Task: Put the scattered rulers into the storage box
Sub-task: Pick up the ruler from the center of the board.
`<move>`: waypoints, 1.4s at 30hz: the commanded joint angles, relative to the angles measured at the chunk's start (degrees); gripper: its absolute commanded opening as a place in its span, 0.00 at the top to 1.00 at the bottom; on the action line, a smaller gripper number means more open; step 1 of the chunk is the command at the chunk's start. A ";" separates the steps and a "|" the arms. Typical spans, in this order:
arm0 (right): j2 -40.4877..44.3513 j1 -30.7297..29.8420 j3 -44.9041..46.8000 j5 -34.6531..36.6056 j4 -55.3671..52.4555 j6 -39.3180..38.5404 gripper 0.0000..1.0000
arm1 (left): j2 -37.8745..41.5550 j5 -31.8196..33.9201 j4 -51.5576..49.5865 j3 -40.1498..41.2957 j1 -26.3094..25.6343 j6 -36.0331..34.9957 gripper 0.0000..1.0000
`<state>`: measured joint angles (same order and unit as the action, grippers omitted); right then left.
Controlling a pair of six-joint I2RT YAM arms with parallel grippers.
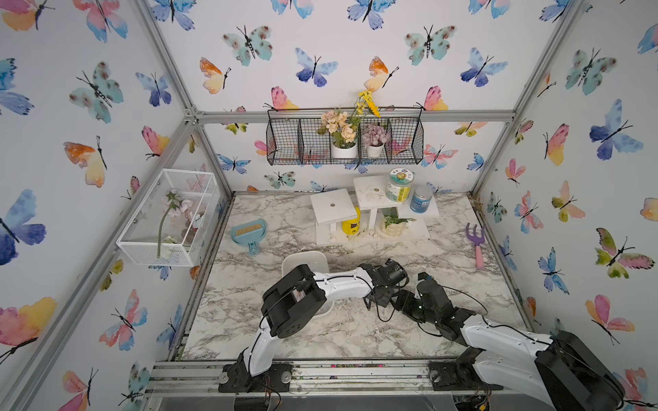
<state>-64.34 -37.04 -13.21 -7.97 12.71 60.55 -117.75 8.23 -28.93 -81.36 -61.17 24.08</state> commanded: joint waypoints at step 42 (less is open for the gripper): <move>-16.47 0.34 -7.12 -11.20 13.17 1.41 0.98 | 12.64 -15.22 0.27 4.15 7.99 0.16 0.52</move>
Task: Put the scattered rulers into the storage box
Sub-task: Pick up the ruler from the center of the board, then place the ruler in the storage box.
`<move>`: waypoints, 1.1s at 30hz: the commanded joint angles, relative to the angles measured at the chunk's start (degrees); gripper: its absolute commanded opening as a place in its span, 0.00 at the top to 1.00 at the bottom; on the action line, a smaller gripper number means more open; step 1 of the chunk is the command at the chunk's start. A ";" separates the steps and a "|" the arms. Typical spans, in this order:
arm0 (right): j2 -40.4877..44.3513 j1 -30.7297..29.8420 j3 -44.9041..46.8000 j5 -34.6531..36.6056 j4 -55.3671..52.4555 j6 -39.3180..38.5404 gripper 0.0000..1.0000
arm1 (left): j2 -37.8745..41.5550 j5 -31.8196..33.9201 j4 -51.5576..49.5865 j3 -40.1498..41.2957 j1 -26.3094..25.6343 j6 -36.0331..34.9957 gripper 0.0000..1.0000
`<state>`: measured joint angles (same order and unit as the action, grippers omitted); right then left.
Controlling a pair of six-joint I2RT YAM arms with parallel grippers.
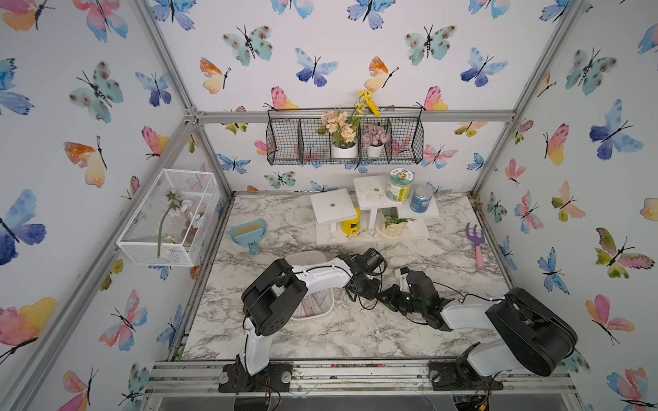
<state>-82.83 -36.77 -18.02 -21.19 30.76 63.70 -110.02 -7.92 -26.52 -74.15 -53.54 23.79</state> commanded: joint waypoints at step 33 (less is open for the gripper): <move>-23.41 -13.17 -56.48 -5.61 -31.42 -19.17 0.53 | 57.15 13.20 -13.10 15.79 23.64 1.09 0.35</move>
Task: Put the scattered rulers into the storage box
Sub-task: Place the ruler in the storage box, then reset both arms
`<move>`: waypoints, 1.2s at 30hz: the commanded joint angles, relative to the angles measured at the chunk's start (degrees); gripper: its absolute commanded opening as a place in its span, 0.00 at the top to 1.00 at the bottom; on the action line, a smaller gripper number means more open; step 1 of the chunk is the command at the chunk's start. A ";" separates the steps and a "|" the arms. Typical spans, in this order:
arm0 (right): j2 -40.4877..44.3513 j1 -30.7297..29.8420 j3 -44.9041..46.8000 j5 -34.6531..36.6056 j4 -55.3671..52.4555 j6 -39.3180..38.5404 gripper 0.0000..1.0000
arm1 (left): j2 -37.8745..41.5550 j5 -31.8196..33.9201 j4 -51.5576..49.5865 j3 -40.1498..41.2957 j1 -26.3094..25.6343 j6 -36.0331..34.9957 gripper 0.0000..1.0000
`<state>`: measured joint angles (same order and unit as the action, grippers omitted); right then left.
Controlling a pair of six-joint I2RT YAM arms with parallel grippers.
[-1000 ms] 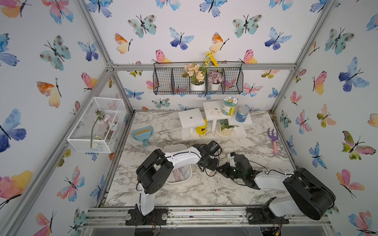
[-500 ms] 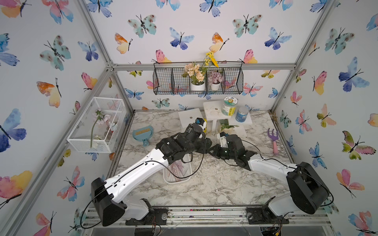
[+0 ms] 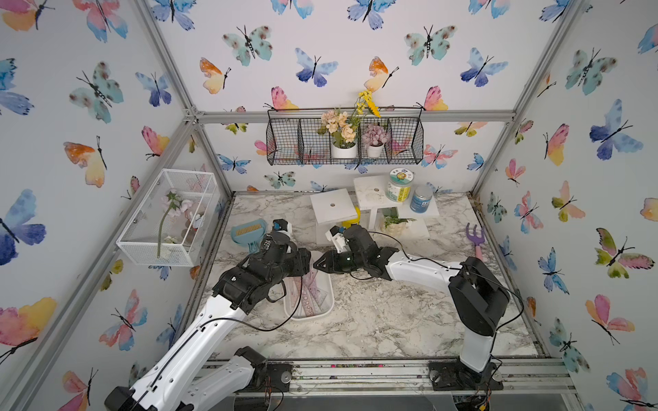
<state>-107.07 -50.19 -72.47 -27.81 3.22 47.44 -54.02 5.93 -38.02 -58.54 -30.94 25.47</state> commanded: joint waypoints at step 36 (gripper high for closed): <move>33.54 2.50 16.21 59.50 17.94 -57.17 0.01 | -6.38 14.55 33.84 6.63 3.01 -20.03 0.01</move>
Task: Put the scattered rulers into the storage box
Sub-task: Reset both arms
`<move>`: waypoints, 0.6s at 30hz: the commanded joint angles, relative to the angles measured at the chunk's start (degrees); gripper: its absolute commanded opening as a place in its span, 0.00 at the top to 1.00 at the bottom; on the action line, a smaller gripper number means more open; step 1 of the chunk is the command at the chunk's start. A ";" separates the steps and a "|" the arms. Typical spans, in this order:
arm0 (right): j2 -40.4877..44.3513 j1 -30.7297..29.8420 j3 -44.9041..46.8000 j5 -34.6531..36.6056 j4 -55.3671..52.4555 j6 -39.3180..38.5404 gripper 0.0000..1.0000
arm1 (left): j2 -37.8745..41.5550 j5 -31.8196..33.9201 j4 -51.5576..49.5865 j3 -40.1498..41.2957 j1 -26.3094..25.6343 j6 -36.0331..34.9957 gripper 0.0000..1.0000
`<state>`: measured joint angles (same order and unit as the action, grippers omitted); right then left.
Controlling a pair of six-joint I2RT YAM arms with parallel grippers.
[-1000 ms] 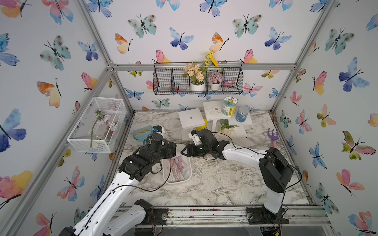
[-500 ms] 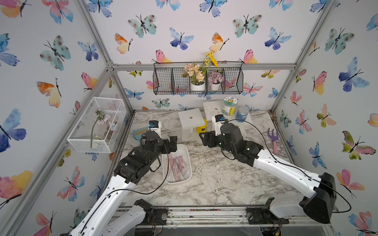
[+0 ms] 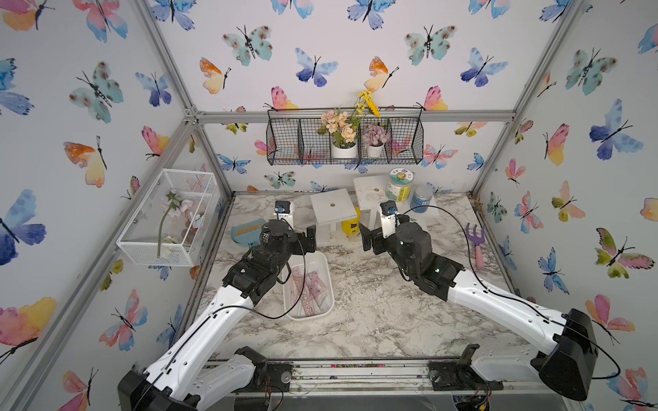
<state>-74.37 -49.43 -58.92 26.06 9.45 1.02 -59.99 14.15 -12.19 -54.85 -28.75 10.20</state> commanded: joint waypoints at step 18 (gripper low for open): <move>-3.32 31.23 37.43 4.60 38.57 -4.39 0.01 | -3.12 -6.25 31.44 30.48 31.05 -0.42 0.01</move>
<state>-75.81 -19.53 -23.22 31.05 36.49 -4.51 -60.31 12.56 11.40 -22.96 0.89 8.16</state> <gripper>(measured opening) 0.994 0.986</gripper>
